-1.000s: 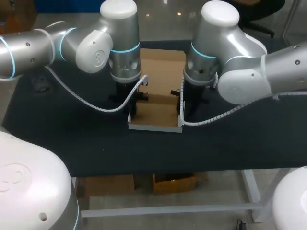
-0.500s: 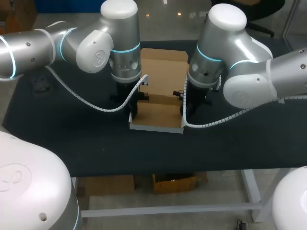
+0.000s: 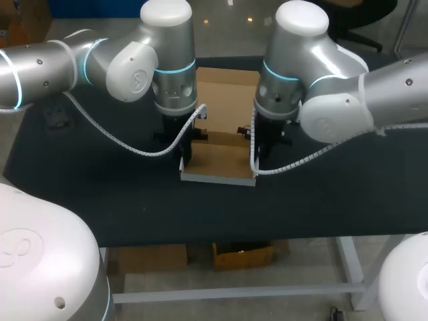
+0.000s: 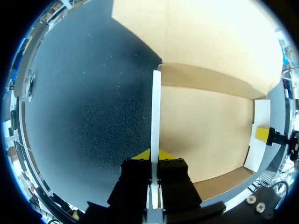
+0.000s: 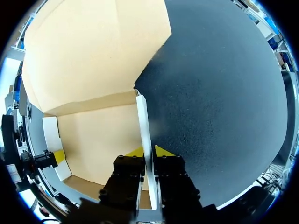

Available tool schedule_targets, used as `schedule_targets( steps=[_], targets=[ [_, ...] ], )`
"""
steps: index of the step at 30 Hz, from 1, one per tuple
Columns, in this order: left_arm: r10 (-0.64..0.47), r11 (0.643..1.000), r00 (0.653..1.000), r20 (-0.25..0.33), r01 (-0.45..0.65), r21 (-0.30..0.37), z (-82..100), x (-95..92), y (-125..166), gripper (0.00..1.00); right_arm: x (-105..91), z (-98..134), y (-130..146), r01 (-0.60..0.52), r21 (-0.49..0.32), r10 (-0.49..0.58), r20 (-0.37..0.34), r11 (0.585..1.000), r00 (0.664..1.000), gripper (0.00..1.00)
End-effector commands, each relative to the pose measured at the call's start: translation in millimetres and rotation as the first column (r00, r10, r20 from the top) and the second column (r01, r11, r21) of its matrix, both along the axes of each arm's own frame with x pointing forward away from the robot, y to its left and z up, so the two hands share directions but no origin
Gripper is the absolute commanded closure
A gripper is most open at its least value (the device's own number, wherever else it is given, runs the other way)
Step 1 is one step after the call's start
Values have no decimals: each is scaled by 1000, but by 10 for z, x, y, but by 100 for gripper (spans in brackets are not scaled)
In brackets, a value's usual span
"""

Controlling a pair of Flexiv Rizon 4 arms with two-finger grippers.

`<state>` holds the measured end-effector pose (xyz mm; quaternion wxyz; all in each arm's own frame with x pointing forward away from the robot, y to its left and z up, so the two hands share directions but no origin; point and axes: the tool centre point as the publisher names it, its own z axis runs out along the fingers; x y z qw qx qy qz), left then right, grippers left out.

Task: Assemble the packaging by folding the flat box into shape, placing the metal phone stand inside, and closing the box properly

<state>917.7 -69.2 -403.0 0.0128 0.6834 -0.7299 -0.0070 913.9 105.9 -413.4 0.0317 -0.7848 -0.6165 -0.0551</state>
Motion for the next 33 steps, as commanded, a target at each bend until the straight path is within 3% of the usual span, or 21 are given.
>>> schedule_targets(
  steps=[1,17,33],
  targets=[
    [1,1000,1000,1,-1,5,5,2,10,100,-32,-59,38,46,-49,-44,41,998,998,90],
    [1,1000,1000,1,-1,5,5,2,10,100,-31,-100,-44,8,-31,-8,8,999,1000,96],
    [1,1000,1000,1,-1,5,5,2,10,100,24,-176,3,59,-207,-62,-9,976,998,100]
  ],
)
